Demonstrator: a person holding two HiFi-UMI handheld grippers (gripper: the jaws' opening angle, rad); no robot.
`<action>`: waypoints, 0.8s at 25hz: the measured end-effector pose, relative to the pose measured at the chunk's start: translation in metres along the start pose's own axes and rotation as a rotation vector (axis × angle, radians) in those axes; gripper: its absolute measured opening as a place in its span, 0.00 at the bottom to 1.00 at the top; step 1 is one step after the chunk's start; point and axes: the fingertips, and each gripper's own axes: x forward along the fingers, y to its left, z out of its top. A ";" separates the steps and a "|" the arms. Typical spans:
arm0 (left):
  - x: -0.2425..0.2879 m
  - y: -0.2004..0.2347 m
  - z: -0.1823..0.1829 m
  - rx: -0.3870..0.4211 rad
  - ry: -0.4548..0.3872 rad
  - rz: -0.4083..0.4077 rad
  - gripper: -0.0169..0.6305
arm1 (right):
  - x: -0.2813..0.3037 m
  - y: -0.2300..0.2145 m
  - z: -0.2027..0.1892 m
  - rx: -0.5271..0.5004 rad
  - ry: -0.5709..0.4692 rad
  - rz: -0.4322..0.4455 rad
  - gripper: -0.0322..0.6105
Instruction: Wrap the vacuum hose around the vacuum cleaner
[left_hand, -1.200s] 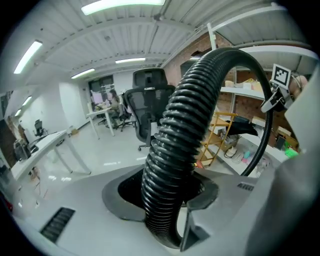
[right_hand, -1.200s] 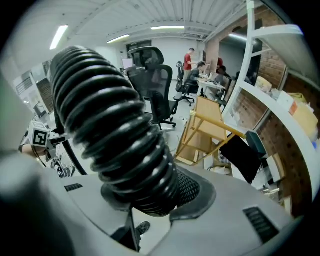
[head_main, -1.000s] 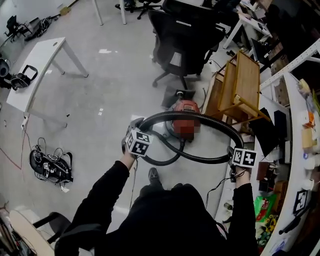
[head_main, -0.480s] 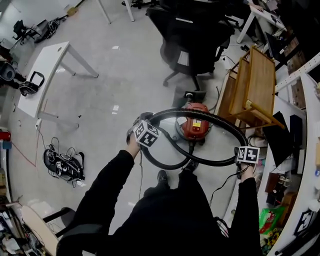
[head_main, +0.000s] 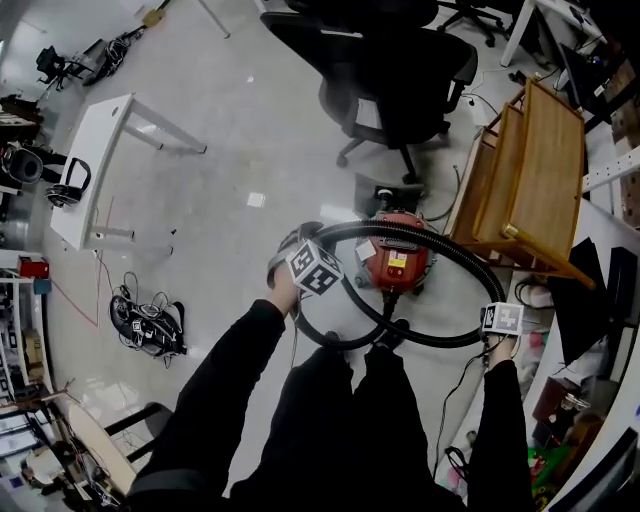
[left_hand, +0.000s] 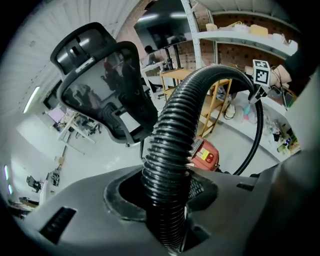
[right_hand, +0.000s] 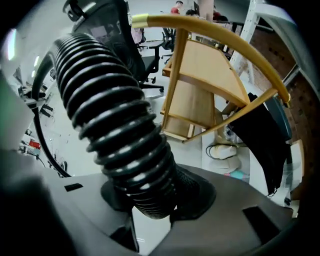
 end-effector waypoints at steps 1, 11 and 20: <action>0.014 -0.001 0.002 0.008 0.006 -0.004 0.28 | 0.013 -0.003 0.002 0.012 0.013 -0.008 0.30; 0.181 0.010 -0.003 0.144 0.005 -0.076 0.28 | 0.131 -0.009 0.023 0.052 0.079 -0.090 0.29; 0.285 0.024 0.010 0.219 0.009 -0.104 0.28 | 0.202 -0.005 0.044 0.091 0.055 -0.082 0.29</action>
